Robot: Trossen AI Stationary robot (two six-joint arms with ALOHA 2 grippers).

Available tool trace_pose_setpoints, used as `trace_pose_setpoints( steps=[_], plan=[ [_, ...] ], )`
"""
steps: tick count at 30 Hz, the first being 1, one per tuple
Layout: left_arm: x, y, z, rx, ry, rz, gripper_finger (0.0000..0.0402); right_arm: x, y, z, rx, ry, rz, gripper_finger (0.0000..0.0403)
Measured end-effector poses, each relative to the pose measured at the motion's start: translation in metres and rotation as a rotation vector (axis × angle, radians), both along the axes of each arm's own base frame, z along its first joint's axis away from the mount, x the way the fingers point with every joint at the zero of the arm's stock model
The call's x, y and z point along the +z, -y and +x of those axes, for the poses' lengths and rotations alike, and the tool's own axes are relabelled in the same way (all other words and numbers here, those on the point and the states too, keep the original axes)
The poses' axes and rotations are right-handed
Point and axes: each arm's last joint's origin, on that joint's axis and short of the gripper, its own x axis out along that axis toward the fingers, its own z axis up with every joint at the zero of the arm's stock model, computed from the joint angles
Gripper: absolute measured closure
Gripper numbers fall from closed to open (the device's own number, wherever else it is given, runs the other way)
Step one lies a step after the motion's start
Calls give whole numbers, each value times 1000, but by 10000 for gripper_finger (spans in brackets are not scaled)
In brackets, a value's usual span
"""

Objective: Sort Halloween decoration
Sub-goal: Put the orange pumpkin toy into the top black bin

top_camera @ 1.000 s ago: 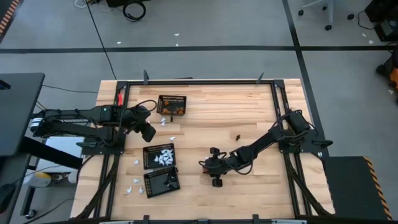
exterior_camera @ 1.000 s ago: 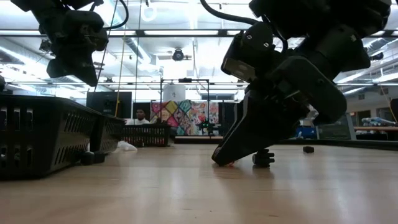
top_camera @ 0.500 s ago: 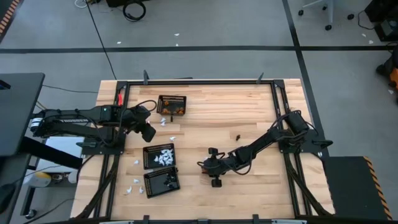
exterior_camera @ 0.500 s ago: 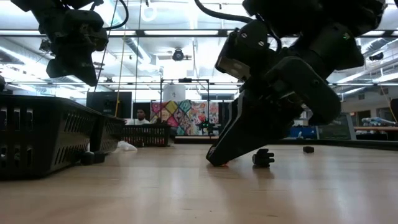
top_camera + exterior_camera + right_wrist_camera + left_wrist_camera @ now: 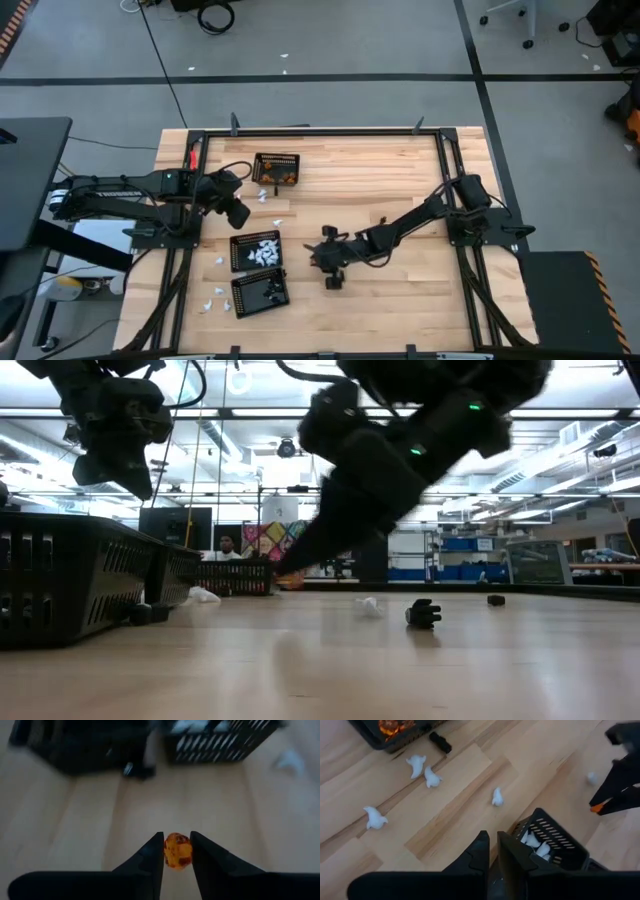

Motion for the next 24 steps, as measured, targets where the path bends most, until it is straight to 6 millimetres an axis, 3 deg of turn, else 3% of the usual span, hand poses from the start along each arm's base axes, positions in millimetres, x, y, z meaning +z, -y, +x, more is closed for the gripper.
trace_pose_setpoints(
  steps=[6, 13, 17, 24],
  plan=[
    [-1, 0, -1, -21, -22, 14, 358, 16, 37, 20, -23, 28, -2, 325],
    [-1, 0, -1, -17, -21, 10, 358, 13, 64, 21, -16, -6, 69, 348],
    [-1, 0, -1, -16, -21, 10, 358, 18, 69, 29, 23, 89, 114, 330],
    [-1, 0, -1, -16, -21, 10, 358, -5, 65, 42, 108, 214, 177, 260]
  ],
)
